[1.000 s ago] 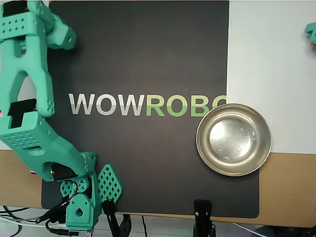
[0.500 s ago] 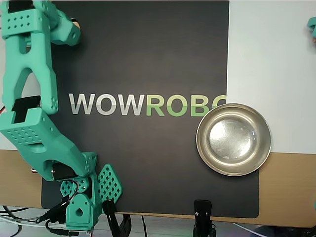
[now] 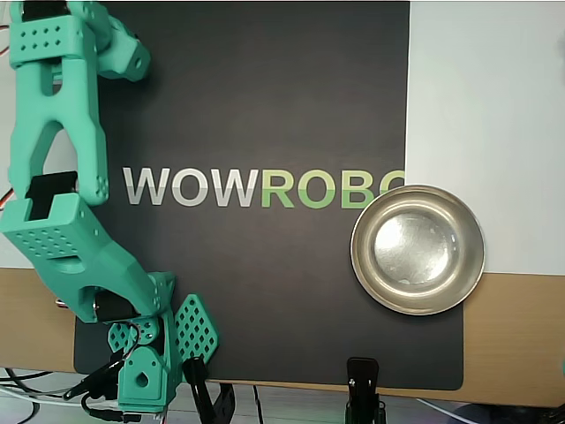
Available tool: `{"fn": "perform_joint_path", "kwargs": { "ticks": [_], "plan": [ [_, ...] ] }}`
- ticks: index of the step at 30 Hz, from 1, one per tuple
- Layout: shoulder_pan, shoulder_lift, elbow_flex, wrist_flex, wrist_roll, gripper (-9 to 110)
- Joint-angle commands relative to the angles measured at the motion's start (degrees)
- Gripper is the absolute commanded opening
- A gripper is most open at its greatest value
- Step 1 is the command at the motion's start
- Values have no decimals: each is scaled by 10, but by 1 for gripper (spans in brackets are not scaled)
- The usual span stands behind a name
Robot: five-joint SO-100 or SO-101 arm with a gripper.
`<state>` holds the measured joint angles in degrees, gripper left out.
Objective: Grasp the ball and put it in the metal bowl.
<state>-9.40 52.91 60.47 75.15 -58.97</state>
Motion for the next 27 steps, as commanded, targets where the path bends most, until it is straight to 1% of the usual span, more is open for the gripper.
{"fn": "perform_joint_path", "kwargs": {
  "ticks": [1,12,27],
  "plan": [
    [4,39,-24,0,-4,68],
    [21,46,-24,-6,-5,68],
    [35,36,-76,-5,-5,68]
  ]
}}
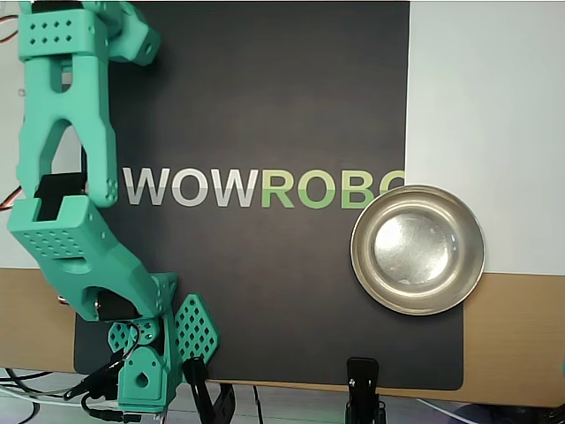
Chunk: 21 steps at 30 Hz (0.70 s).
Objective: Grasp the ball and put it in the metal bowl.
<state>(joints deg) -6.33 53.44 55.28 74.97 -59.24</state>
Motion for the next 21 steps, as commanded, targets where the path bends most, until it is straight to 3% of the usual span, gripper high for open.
{"fn": "perform_joint_path", "kwargs": {
  "ticks": [1,21],
  "plan": [
    [4,31,-23,-4,-3,68],
    [-1,-44,-62,-4,-3,68]
  ]
}}
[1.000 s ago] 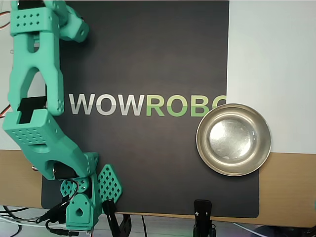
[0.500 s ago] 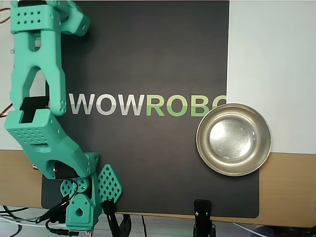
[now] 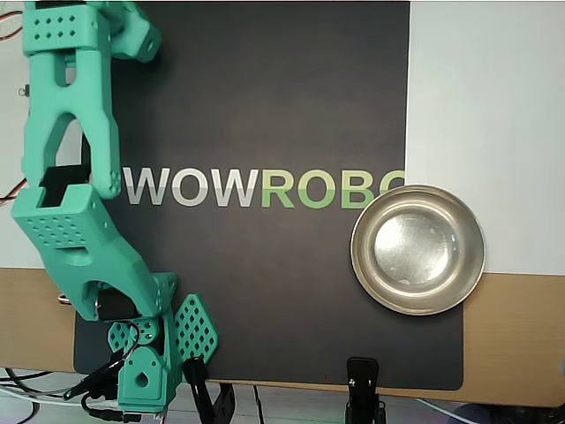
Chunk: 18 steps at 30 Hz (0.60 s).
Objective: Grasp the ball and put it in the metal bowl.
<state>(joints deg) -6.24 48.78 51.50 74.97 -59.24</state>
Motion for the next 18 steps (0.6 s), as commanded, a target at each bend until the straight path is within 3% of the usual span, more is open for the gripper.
{"fn": "perform_joint_path", "kwargs": {
  "ticks": [1,18],
  "plan": [
    [-3,1,-25,-4,-3,68],
    [-10,-33,-45,-4,-3,67]
  ]
}}
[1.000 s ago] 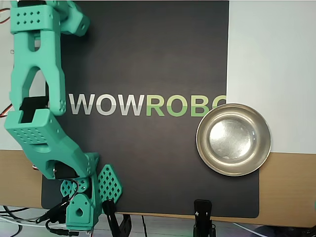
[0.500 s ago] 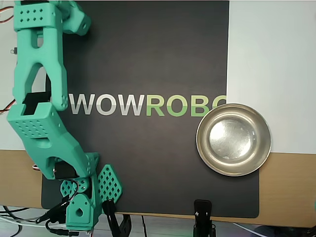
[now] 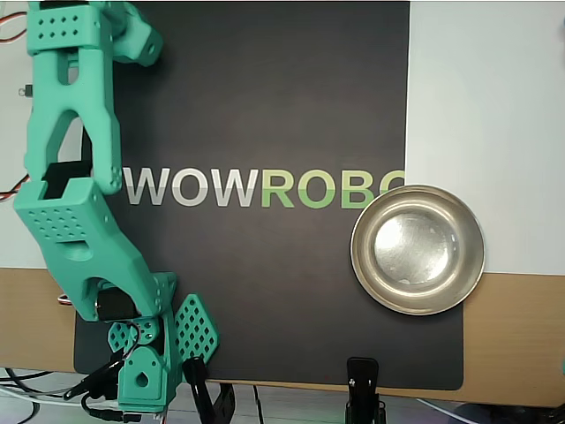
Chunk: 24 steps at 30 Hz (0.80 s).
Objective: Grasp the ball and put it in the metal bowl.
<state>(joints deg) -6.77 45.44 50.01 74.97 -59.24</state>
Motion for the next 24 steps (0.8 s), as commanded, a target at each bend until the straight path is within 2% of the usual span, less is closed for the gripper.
{"fn": "perform_joint_path", "kwargs": {
  "ticks": [1,21,24],
  "plan": [
    [-4,-4,-34,-4,-3,67],
    [-4,-23,-47,-4,-3,66],
    [-4,-23,-47,-4,-3,54]
  ]
}}
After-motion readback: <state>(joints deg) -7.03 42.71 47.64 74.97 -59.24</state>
